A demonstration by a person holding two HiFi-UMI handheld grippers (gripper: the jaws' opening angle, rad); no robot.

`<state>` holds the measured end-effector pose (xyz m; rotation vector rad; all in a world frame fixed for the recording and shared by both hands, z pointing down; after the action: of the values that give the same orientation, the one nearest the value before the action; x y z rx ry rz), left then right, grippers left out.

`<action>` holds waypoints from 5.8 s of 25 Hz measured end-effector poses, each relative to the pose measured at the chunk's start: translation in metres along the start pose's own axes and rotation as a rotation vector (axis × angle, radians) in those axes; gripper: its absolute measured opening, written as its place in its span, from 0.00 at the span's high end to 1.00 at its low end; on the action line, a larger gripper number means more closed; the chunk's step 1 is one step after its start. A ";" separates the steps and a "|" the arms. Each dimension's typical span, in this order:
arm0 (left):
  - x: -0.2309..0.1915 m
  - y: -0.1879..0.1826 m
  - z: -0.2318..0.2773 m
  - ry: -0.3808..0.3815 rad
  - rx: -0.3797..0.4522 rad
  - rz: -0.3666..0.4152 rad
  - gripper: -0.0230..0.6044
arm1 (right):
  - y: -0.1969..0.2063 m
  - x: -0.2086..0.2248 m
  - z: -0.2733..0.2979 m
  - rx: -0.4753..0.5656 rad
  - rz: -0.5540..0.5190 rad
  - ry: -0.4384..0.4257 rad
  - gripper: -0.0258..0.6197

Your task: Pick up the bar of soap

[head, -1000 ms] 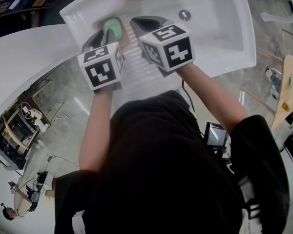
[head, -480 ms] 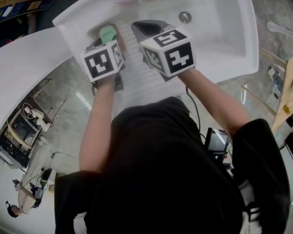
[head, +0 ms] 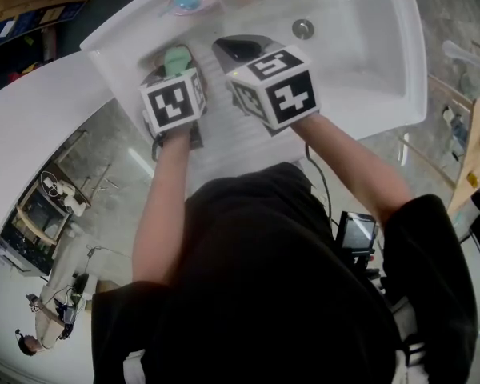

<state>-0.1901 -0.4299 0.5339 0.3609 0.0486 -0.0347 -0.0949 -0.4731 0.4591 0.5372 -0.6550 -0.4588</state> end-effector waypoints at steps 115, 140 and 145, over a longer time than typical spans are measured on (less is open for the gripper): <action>-0.062 0.176 -0.285 0.246 0.610 0.269 0.54 | 0.133 -0.269 -0.121 0.235 -0.229 0.140 0.94; 0.048 0.247 -0.351 0.175 0.688 0.232 0.54 | 0.215 -0.231 -0.251 0.259 -0.251 0.119 0.94; 0.073 0.265 -0.362 0.164 0.700 0.228 0.54 | 0.234 -0.227 -0.277 0.268 -0.256 0.109 0.94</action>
<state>-0.1212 -0.0562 0.2847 1.0670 0.1588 0.2093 -0.0150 -0.0790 0.3123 0.9005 -0.5474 -0.5809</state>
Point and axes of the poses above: the fingertips, and each gripper's own axes: z forward along the fingers, x to its right, y out of its underside, the point moved 1 cm from there along -z, backward along the fingers, and after that the axes turned 4 degrees about x, right-handed, at the moved point
